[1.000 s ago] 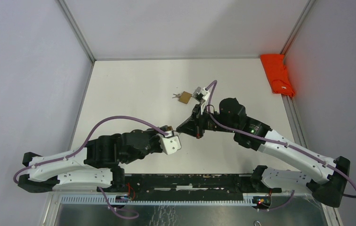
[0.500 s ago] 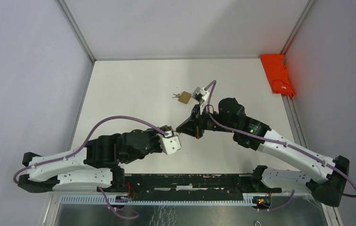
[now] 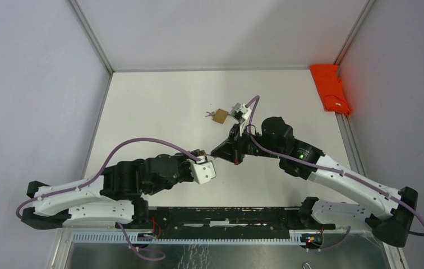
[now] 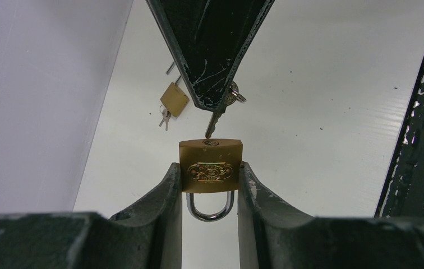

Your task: Unlock with the key

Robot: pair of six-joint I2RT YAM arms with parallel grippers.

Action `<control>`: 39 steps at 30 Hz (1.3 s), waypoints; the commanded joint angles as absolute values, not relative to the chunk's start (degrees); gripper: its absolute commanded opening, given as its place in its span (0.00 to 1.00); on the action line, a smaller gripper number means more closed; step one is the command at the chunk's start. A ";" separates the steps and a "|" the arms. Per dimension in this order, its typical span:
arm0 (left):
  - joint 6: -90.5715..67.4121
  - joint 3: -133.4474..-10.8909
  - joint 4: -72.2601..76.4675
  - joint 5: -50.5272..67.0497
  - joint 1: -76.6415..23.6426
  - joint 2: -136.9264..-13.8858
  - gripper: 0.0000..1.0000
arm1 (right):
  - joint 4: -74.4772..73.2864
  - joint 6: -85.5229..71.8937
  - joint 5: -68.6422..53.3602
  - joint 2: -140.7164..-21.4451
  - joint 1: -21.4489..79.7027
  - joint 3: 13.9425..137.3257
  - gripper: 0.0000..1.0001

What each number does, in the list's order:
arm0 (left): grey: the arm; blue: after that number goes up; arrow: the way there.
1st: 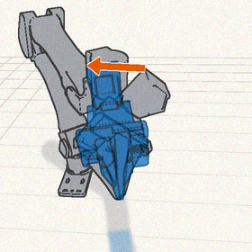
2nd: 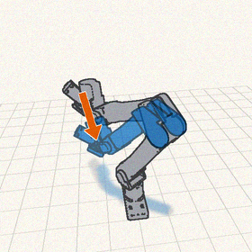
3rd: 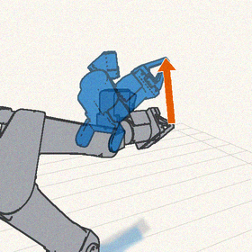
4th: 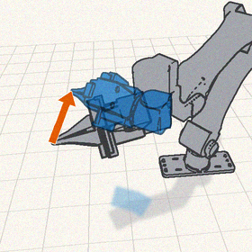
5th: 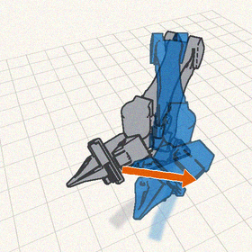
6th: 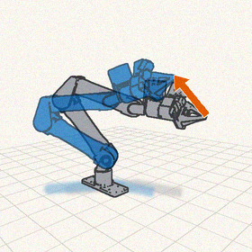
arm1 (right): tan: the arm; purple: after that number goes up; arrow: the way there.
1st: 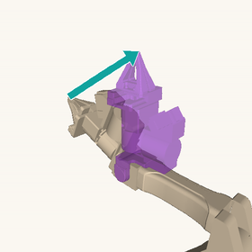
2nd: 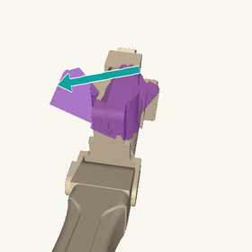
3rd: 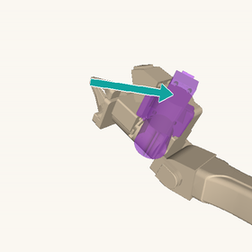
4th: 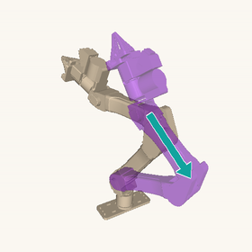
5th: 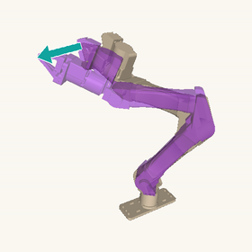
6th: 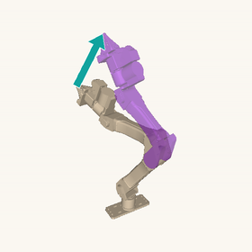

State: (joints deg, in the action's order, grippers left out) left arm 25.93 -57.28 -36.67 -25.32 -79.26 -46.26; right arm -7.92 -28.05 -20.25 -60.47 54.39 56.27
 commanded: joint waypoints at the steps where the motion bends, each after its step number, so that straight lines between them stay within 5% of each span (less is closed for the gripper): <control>1: 25.40 -59.77 -33.41 -25.05 -79.63 -46.15 0.02 | -6.64 -27.34 -19.47 -59.49 54.76 58.23 0.00; 39: 24.81 -59.37 -33.47 -24.80 -79.56 -45.75 0.02 | -5.36 -28.02 -20.98 -60.68 55.19 58.18 0.00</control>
